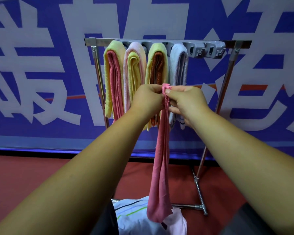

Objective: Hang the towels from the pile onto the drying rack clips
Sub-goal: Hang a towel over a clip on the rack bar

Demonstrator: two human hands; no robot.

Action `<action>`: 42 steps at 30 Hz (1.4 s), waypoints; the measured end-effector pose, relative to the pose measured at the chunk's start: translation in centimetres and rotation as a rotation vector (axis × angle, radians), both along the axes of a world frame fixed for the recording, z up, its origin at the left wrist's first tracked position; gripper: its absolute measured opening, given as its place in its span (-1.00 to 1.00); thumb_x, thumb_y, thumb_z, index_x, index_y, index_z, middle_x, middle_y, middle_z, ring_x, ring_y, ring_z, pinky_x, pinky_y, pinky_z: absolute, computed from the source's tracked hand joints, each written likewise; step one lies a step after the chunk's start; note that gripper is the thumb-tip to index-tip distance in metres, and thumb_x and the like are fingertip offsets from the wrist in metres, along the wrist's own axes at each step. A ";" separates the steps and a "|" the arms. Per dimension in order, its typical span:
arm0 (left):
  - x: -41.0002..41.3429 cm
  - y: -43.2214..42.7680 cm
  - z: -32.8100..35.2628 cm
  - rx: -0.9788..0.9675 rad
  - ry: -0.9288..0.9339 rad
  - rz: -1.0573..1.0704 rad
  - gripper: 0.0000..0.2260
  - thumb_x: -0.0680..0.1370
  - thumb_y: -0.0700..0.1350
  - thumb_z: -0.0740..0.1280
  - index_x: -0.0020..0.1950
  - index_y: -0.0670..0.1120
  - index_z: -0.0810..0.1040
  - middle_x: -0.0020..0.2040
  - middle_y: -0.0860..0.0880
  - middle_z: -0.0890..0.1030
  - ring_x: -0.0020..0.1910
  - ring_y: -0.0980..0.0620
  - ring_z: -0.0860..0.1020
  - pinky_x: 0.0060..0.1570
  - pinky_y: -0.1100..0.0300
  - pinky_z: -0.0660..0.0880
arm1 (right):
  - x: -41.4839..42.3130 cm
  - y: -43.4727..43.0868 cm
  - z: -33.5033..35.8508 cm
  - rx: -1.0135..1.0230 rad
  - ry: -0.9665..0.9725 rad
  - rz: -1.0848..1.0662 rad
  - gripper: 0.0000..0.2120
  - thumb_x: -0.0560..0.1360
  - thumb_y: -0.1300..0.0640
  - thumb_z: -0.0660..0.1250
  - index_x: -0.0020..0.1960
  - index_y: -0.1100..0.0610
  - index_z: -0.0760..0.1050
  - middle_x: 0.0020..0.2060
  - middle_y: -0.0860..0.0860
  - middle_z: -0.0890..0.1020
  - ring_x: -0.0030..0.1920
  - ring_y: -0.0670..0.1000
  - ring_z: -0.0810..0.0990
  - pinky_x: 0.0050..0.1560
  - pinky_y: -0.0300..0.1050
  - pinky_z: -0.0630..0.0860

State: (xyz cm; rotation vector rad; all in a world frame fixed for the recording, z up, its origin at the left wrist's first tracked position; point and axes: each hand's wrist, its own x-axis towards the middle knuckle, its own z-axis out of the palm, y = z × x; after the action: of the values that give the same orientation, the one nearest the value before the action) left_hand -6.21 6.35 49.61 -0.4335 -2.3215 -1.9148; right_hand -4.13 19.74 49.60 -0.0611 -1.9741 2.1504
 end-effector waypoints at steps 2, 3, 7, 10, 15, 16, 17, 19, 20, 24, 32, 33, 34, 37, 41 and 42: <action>0.0 -0.1 0.0 -0.019 0.055 0.048 -0.78 0.54 -0.14 0.45 0.18 -0.04 0.76 -0.12 -0.07 0.78 -0.09 -0.07 0.77 0.05 -0.10 0.71 | 0.0 0.0 -0.2 0.030 0.016 0.026 -0.72 0.62 0.11 0.48 0.32 0.11 0.68 0.02 0.11 0.79 0.08 0.03 0.78 0.14 -0.01 0.72; -0.1 -0.2 0.0 -0.025 0.079 0.076 -0.80 0.58 -0.15 0.46 0.18 -0.05 0.76 -0.13 -0.05 0.78 -0.12 -0.05 0.77 0.00 -0.09 0.72 | 0.0 -0.1 -0.3 0.036 0.021 0.037 -0.70 0.61 0.08 0.51 0.32 0.10 0.68 0.03 0.13 0.78 0.12 0.04 0.77 0.19 0.04 0.71; -0.3 -0.7 0.2 -0.013 0.076 0.088 -0.84 0.58 -0.19 0.52 0.15 -0.14 0.73 -0.10 -0.09 0.77 -0.15 -0.11 0.77 -0.14 -0.03 0.74 | 0.1 0.2 -0.5 0.029 0.042 0.045 -0.77 0.61 0.13 0.49 0.26 0.10 0.70 0.03 0.11 0.79 0.11 0.09 0.78 0.24 0.10 0.69; -0.8 -1.3 0.0 0.001 0.059 0.057 -0.72 0.54 -0.08 0.58 0.20 -0.12 0.68 0.02 -0.05 0.76 -0.01 -0.04 0.76 -0.08 -0.02 0.73 | 0.4 0.4 0.0 -0.063 0.028 0.043 -0.78 0.66 0.18 0.42 0.28 0.21 0.66 0.02 0.20 0.78 0.07 0.16 0.79 0.20 0.12 0.70; -1.3 -3.2 -1.0 0.021 -0.066 -0.088 -0.41 0.43 0.24 0.61 0.31 -0.05 0.62 0.15 0.05 0.74 0.14 0.14 0.71 0.23 0.13 0.61 | 0.6 1.1 1.1 -0.167 0.050 0.072 -0.76 0.67 0.19 0.39 0.29 0.29 0.61 0.04 0.23 0.77 0.07 0.19 0.78 0.13 0.18 0.72; -1.5 -3.5 -1.3 0.028 -0.127 -0.129 -0.29 0.37 0.28 0.64 0.37 -0.08 0.59 0.21 0.02 0.73 0.21 0.06 0.69 0.33 0.01 0.57 | 0.6 1.3 1.4 -0.175 0.057 0.073 -0.75 0.67 0.19 0.39 0.29 0.29 0.61 0.05 0.23 0.77 0.09 0.19 0.78 0.12 0.18 0.72; -1.6 -3.7 -1.7 0.036 -0.172 -0.169 -0.23 0.34 0.26 0.66 0.40 -0.11 0.57 0.25 -0.01 0.72 0.26 -0.01 0.68 0.38 -0.07 0.54 | 0.6 1.4 1.6 -0.181 0.063 0.072 -0.75 0.67 0.18 0.39 0.29 0.29 0.61 0.06 0.23 0.77 0.10 0.19 0.78 0.11 0.17 0.73; -1.6 -4.0 -2.4 0.045 -0.228 -0.243 -0.32 0.36 0.11 0.67 0.39 -0.13 0.59 0.24 -0.06 0.73 0.29 -0.07 0.67 0.37 -0.06 0.54 | 0.6 1.7 2.0 -0.183 0.076 0.062 -0.75 0.67 0.18 0.39 0.29 0.29 0.62 0.06 0.21 0.77 0.09 0.18 0.78 0.08 0.15 0.73; -1.4 -3.9 -2.6 0.047 -0.247 -0.280 -0.40 0.40 0.04 0.64 0.37 -0.14 0.61 0.23 -0.09 0.73 0.27 -0.09 0.68 0.34 -0.03 0.55 | 0.6 1.9 2.2 -0.187 0.081 0.056 -0.75 0.67 0.18 0.39 0.29 0.29 0.62 0.06 0.21 0.77 0.08 0.18 0.78 0.08 0.15 0.73; -0.9 -3.4 -3.2 0.104 -0.285 -0.392 -0.65 0.55 -0.03 0.55 0.27 -0.13 0.67 0.22 -0.19 0.72 0.16 -0.18 0.67 0.36 -0.21 0.52 | 0.6 2.7 2.3 -0.180 0.088 0.014 -0.76 0.66 0.18 0.41 0.27 0.27 0.63 0.04 0.19 0.78 0.07 0.17 0.79 0.05 0.13 0.74; -0.2 -1.2 -1.1 0.283 -0.151 -0.441 -0.69 0.71 -0.14 0.34 0.45 -0.18 0.52 0.12 -0.18 0.69 0.07 -0.12 0.68 0.17 -0.09 0.63 | 0.8 3.5 -0.7 -0.299 -0.077 0.129 -0.23 0.64 -0.43 0.13 0.40 0.21 0.58 0.21 0.19 0.73 0.20 0.18 0.75 0.22 0.15 0.68; -0.4 -0.9 -0.8 0.296 -0.157 -0.410 -0.69 0.71 -0.15 0.34 0.44 -0.19 0.52 0.11 -0.19 0.70 0.05 -0.12 0.69 0.14 -0.08 0.64 | 1.2 3.3 -1.6 -0.291 -0.133 0.205 -0.11 0.60 -0.52 0.04 0.43 0.22 0.56 0.23 0.20 0.72 0.23 0.20 0.73 0.27 0.17 0.65; -0.7 -0.7 -0.6 0.309 -0.168 -0.370 -0.70 0.70 -0.16 0.34 0.43 -0.20 0.53 0.09 -0.19 0.70 0.04 -0.12 0.69 0.13 -0.09 0.65 | 1.7 3.1 -2.7 -0.281 -0.178 0.271 -0.03 0.56 -0.58 -0.04 0.43 0.22 0.56 0.22 0.20 0.72 0.23 0.20 0.72 0.29 0.16 0.64; -1.7 -0.3 -0.5 0.338 -0.187 -0.266 -0.72 0.71 -0.18 0.32 0.41 -0.22 0.54 0.07 -0.21 0.70 0.03 -0.14 0.69 0.16 -0.13 0.66 | 3.3 2.3 -6.1 -0.293 -0.219 0.384 -0.02 0.54 -0.59 -0.12 0.42 0.16 0.59 0.17 0.14 0.75 0.18 0.13 0.74 0.18 0.05 0.66; -3.0 -0.7 -1.1 0.316 -0.211 -0.214 -0.72 0.71 -0.18 0.33 0.41 -0.21 0.54 0.09 -0.22 0.70 0.04 -0.16 0.71 0.12 -0.14 0.68 | 4.5 2.0 -10.2 -0.287 -0.183 0.380 -0.39 0.57 -0.33 0.22 0.35 0.09 0.64 0.17 0.10 0.75 0.14 0.06 0.75 0.15 0.03 0.69; -3.4 -0.8 -1.4 0.311 -0.216 -0.200 -0.73 0.71 -0.17 0.34 0.40 -0.20 0.54 0.08 -0.22 0.71 0.04 -0.16 0.71 0.09 -0.13 0.68 | 4.8 2.1 -11.1 -0.275 -0.197 0.385 -0.50 0.53 -0.24 0.33 0.26 0.10 0.69 0.14 0.12 0.76 0.10 0.06 0.76 0.12 0.02 0.70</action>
State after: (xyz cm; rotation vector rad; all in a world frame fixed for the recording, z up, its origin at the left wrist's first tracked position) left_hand -9.57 5.55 48.25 -0.4602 -2.1071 -2.4810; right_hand 0.64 21.84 38.49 0.0712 -1.8995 2.7501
